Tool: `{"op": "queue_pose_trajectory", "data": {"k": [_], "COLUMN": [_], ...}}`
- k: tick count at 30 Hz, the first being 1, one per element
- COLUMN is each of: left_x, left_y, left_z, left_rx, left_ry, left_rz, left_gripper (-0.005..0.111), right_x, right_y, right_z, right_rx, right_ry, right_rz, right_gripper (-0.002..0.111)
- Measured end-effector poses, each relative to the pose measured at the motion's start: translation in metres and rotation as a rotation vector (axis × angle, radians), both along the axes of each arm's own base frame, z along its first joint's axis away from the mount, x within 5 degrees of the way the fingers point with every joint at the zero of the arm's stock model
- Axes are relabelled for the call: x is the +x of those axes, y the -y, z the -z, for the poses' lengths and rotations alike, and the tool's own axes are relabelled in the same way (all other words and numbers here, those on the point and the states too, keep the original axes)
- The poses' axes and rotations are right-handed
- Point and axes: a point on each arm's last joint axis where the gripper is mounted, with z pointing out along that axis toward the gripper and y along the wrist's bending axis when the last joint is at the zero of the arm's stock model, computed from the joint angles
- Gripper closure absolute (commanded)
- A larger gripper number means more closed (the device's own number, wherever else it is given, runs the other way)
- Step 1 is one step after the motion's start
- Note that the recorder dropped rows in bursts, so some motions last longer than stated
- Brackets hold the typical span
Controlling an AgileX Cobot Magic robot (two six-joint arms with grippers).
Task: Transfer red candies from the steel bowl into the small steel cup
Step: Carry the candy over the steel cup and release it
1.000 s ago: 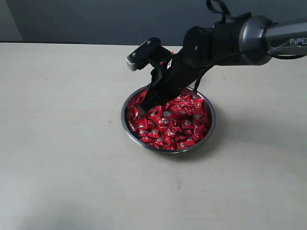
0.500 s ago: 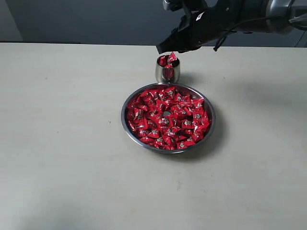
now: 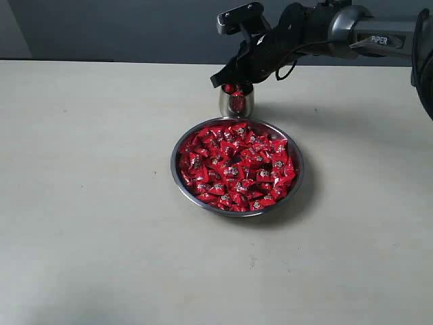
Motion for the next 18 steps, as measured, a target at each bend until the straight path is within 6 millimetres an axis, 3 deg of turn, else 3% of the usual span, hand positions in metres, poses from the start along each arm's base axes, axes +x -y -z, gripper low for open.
{"op": "queue_pose_trajectory", "data": {"k": [18], "left_x": [0.0000], "left_y": [0.0000], "left_z": [0.0000], "left_rx": [0.000], "left_ry": [0.000], "left_rz": [0.000], "left_gripper": [0.106], "right_x": [-0.0032], "right_y": [0.0001], "right_z": [0.0061], "right_rx": [-0.020], "right_ry": [-0.054], "right_rz": [-0.016], "right_gripper": [0.108]}}
